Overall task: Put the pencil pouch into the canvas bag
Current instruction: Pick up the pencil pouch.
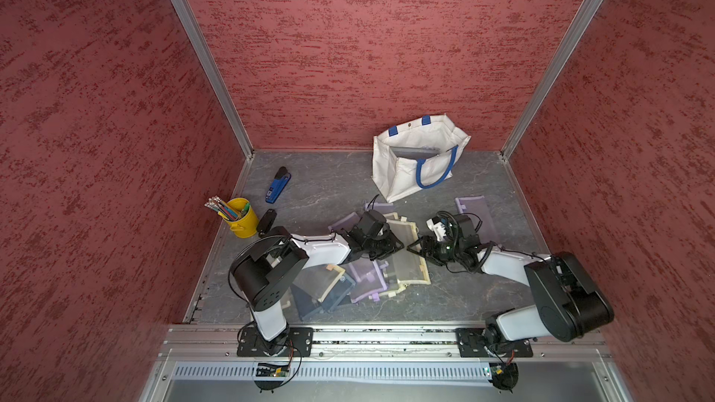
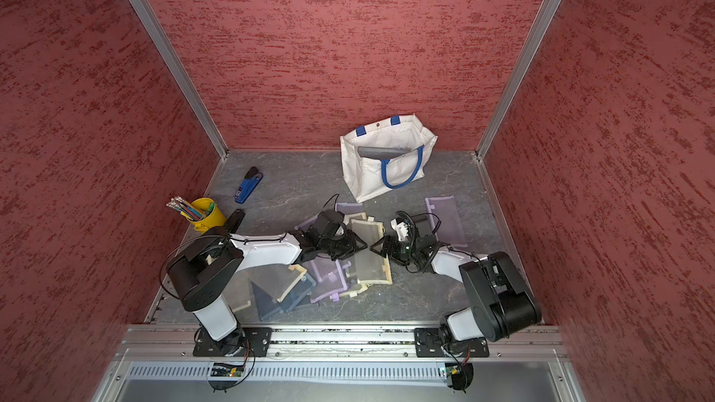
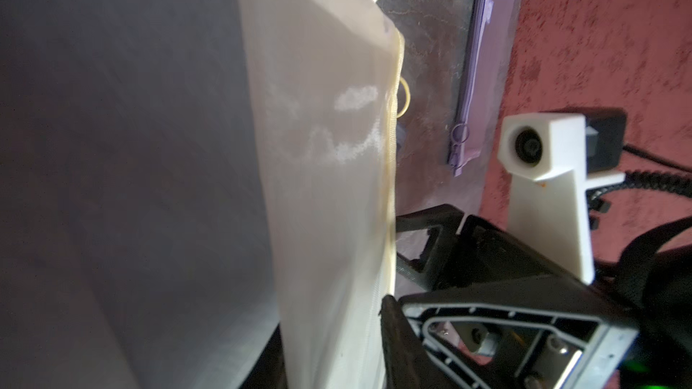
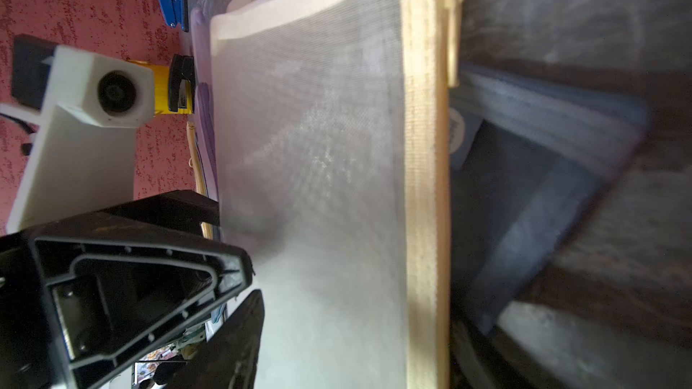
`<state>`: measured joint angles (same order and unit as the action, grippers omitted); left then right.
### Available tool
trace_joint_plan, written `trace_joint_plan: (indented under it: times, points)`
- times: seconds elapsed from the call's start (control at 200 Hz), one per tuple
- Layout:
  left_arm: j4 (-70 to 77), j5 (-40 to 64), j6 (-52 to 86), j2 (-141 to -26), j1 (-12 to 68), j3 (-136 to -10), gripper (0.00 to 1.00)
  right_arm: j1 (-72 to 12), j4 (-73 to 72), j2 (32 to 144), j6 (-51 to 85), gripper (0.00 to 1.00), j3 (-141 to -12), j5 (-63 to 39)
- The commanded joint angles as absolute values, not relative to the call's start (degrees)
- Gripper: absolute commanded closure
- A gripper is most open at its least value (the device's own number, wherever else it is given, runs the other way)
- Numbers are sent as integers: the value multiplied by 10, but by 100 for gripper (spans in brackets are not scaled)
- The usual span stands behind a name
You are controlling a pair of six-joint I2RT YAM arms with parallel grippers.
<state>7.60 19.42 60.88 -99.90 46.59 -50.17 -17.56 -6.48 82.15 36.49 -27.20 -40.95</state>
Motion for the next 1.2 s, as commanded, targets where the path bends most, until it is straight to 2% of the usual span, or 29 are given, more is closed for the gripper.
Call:
trace_joint_plan:
  times: [0.0,0.025,0.245,0.446,0.716,0.897,1.197]
  points:
    - [101,205,591,-992,467,-512,90,-178,-54,776,361,31,-273,-410]
    - [99,206,586,-989,465,-512,100,-178,-43,763,359,31,-275,-406]
    - [112,255,521,-890,423,-487,100,-178,73,636,339,27,-321,-397]
    - [106,374,467,-764,339,-485,100,-178,100,573,342,25,-385,-442]
    - [89,504,450,-692,268,-531,100,-178,-14,609,415,24,-460,-532]
    - [148,530,483,-702,269,-541,100,-179,-69,642,447,24,-496,-561]
    - [237,538,523,-746,284,-543,100,-192,-228,678,540,23,-486,-575]
